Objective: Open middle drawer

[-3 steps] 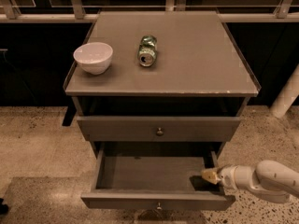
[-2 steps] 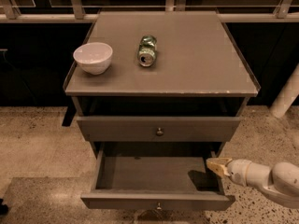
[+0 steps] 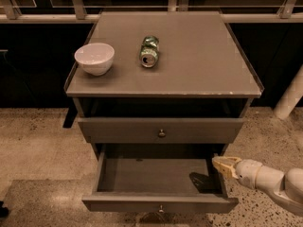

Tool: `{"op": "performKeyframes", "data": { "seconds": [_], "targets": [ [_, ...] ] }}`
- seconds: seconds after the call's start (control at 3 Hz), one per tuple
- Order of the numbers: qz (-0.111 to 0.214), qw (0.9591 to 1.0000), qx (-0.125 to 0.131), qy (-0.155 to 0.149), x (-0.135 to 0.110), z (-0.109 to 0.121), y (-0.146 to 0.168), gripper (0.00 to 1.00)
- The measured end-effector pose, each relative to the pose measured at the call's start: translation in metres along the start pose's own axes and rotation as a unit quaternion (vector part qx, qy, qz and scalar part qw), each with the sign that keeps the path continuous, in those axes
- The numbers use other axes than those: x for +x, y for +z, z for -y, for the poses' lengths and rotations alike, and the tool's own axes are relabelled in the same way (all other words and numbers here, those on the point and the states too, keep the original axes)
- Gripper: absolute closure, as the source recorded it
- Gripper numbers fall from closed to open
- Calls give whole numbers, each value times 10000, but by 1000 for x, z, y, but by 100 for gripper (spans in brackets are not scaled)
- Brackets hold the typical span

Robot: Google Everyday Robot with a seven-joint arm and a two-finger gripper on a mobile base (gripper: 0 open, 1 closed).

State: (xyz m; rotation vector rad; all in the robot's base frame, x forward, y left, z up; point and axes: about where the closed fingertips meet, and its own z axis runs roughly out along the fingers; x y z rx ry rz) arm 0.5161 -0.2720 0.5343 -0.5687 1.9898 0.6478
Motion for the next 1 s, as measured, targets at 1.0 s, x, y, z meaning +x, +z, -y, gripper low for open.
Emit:
{"op": "performKeyframes", "data": {
  "seconds": [1.0],
  "targets": [
    [0,10000,-1,0,0,0,0,0]
  ]
}}
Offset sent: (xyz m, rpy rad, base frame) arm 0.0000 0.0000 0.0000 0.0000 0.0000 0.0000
